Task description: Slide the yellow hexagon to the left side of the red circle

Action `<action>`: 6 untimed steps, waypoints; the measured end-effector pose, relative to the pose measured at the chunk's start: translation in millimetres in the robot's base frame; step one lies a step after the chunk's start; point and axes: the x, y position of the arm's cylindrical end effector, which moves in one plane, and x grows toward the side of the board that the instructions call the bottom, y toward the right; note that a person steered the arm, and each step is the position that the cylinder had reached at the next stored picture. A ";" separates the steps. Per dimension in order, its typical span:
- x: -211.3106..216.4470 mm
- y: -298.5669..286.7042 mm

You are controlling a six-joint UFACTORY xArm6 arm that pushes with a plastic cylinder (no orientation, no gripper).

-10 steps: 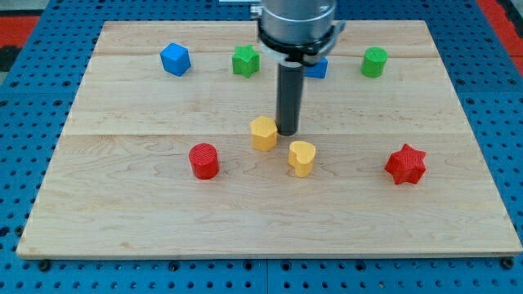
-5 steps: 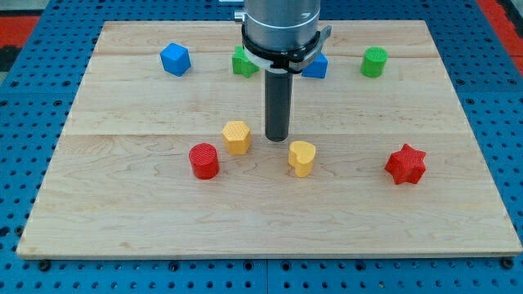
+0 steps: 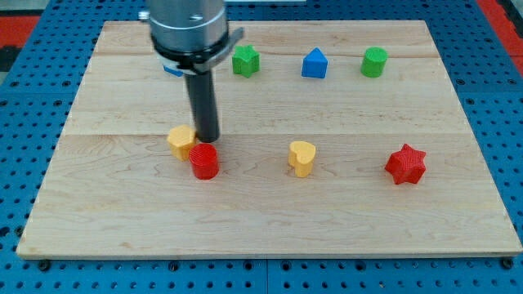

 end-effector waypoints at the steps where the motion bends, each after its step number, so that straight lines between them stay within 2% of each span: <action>1: -2.6 -8.2; 3: -19.7 -31.3; 6: -5.7 16.8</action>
